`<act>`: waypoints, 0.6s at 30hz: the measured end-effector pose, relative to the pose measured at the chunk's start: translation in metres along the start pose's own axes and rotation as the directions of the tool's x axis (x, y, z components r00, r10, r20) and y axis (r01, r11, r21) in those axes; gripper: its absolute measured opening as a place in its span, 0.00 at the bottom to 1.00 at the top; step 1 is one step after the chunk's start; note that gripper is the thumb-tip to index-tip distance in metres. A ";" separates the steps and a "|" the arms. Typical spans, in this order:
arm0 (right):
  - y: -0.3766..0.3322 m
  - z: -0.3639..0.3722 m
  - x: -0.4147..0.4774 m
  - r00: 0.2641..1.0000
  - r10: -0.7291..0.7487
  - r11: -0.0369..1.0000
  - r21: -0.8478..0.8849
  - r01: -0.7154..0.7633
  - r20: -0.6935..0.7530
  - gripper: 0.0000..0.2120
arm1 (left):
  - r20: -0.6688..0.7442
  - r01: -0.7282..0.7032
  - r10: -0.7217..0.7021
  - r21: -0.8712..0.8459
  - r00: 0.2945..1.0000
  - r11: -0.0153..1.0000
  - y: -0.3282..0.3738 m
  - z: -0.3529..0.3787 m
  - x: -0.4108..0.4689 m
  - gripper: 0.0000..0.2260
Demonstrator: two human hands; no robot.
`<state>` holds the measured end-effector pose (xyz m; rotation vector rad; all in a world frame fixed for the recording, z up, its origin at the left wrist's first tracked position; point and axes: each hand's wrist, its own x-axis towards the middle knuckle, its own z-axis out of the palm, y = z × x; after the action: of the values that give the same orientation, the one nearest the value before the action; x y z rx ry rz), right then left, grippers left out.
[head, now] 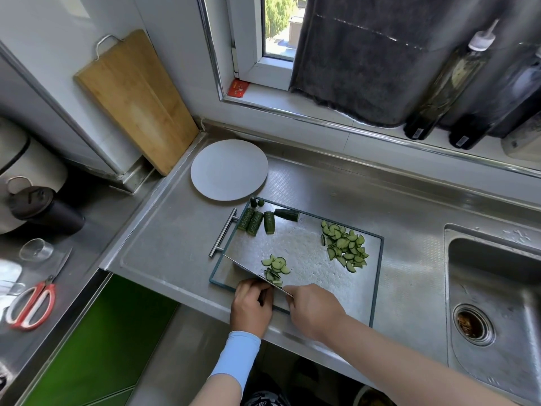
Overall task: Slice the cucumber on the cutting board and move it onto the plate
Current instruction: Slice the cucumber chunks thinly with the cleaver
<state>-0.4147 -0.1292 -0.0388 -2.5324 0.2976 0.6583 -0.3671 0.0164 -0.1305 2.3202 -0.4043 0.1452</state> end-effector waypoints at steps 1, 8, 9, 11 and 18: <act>0.000 -0.001 0.000 1.000 -0.001 1.000 0.004 0.001 0.006 0.09 | 0.002 0.000 0.000 0.001 1.000 1.000 0.000 -0.001 0.000 0.10; 0.004 -0.002 -0.008 0.999 -0.046 0.999 0.010 0.047 -0.011 0.08 | -0.010 0.006 -0.006 0.026 1.000 1.000 0.001 -0.001 0.001 0.09; 0.006 -0.002 -0.011 0.998 -0.053 0.999 0.008 0.053 -0.018 0.08 | -0.011 0.000 0.000 0.032 1.000 0.999 0.002 -0.002 0.001 0.09; 0.009 -0.005 -0.019 0.998 -0.064 0.998 0.013 0.064 -0.026 0.10 | -0.005 -0.001 0.001 0.050 1.000 0.999 0.002 -0.003 0.001 0.09; 0.022 -0.007 -0.031 0.996 -0.084 0.996 0.011 0.084 -0.014 0.09 | 0.011 0.010 -0.010 0.057 1.000 0.998 -0.002 -0.001 0.000 0.09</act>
<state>-0.4455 -0.1492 -0.0272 -2.5238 0.1981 0.6052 -0.3664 0.0186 -0.1311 2.3797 -0.3989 0.1401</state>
